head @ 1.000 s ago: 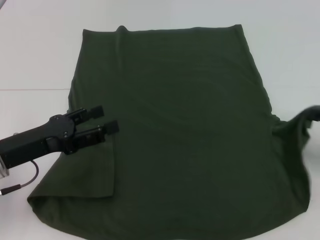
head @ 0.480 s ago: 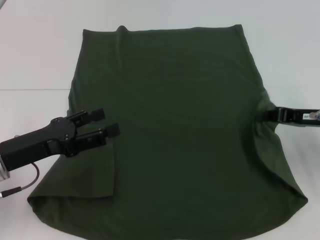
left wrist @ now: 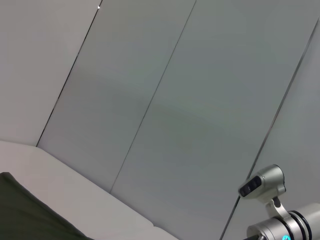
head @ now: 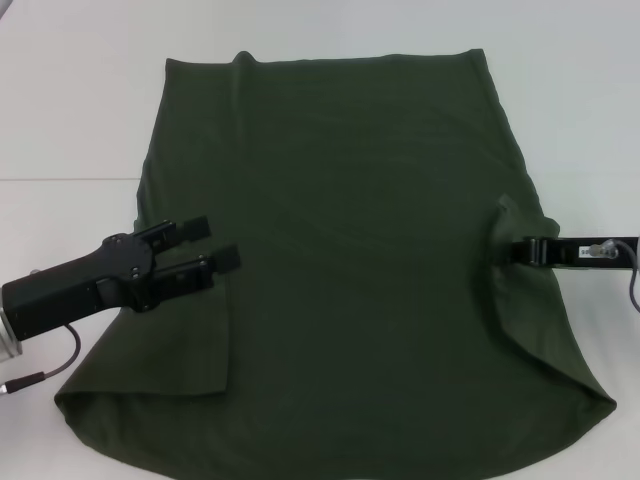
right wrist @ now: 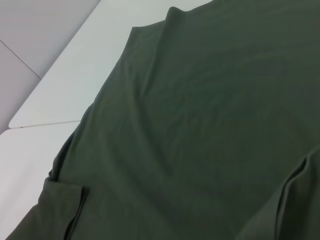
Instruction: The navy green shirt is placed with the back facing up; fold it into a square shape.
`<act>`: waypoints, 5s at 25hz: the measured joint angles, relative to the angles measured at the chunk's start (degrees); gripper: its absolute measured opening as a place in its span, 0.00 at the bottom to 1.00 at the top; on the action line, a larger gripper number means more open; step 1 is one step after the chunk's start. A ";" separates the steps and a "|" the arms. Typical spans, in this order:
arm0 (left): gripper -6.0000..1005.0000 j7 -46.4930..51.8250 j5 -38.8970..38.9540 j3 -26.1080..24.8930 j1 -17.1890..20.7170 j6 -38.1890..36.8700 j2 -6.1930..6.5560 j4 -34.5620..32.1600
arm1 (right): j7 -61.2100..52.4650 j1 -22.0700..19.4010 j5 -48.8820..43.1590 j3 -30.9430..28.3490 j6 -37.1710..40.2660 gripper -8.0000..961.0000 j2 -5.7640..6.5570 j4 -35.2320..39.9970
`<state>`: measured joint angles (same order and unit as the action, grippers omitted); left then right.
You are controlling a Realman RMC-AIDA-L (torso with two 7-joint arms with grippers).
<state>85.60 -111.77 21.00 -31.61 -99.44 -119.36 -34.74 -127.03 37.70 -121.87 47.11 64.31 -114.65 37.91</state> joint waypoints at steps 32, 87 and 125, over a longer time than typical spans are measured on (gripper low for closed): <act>0.90 11.85 -2.87 -0.36 0.76 0.25 1.40 -0.63 | 25.15 -15.12 24.15 -18.15 26.56 0.97 -1.02 -3.43; 0.90 59.45 -42.17 3.88 -3.91 4.35 7.67 -16.29 | 71.31 -24.98 13.84 -23.36 27.77 0.98 -3.40 -3.73; 0.90 60.12 -44.45 7.74 -4.22 13.51 7.00 -12.46 | 71.31 -23.73 13.81 -23.13 27.50 0.98 -3.96 -3.73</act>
<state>145.73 -156.23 28.74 -35.83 -85.93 -112.36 -47.19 -55.72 13.96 -108.06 23.98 91.81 -118.62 34.19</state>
